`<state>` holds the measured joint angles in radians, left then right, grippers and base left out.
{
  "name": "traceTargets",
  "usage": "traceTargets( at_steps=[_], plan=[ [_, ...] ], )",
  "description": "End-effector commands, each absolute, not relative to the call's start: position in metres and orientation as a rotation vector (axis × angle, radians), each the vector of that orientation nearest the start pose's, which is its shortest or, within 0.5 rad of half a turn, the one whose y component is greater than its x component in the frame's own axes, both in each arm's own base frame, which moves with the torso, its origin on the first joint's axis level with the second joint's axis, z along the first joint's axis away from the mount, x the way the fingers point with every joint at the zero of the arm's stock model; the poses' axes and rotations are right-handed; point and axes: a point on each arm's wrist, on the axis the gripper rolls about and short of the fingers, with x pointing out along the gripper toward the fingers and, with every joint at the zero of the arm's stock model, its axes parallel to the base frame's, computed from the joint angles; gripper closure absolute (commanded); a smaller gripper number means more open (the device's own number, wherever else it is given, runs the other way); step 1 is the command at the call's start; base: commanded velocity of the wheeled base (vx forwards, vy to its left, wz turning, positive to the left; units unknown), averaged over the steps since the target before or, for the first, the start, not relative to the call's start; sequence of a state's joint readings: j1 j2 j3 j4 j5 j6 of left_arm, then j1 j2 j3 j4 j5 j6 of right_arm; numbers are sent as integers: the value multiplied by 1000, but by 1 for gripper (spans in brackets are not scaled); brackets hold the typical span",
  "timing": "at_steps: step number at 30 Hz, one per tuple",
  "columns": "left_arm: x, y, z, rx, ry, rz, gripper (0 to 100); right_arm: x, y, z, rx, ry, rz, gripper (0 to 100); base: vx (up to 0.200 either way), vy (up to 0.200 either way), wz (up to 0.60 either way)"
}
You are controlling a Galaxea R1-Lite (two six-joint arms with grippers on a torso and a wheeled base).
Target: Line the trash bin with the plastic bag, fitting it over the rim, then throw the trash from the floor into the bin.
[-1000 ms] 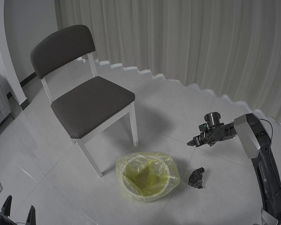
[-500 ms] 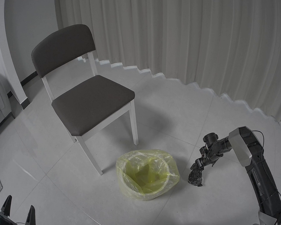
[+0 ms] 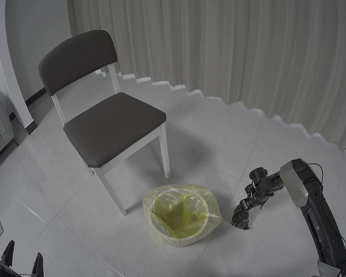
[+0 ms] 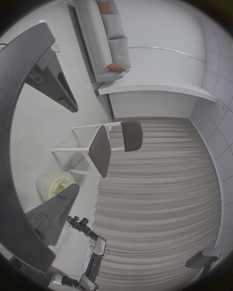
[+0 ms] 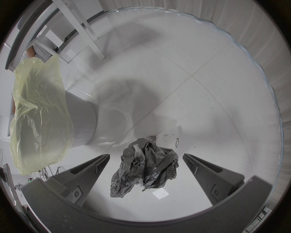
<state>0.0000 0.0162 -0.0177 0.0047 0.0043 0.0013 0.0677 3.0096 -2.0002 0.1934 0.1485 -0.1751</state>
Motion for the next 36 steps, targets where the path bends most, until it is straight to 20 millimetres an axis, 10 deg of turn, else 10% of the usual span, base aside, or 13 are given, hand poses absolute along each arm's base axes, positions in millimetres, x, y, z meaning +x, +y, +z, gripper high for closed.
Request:
traceTargets(
  at_steps=[1,5,6,15,20,28,36],
  plan=[
    [-23,0,76,2,6,5,0,487,37,-170,-104,1197,296,0,0,0,0],
    [-23,0,75,2,5,5,0,487,37,-172,-105,1200,297,0,0,0,0],
    [-23,0,75,2,5,5,0,487,37,-171,-103,1199,296,100,0,0,0],
    [-23,0,76,5,6,5,0,489,37,-161,-112,1196,302,100,0,0,0],
    [-23,0,76,5,6,2,0,496,38,-115,-119,1167,307,100,0,0,0],
    [-23,-1,76,8,5,-26,0,496,58,101,-163,742,337,100,0,0,0],
    [-23,-1,76,9,4,-37,0,442,110,170,-186,643,583,100,0,0,0]
  ],
)
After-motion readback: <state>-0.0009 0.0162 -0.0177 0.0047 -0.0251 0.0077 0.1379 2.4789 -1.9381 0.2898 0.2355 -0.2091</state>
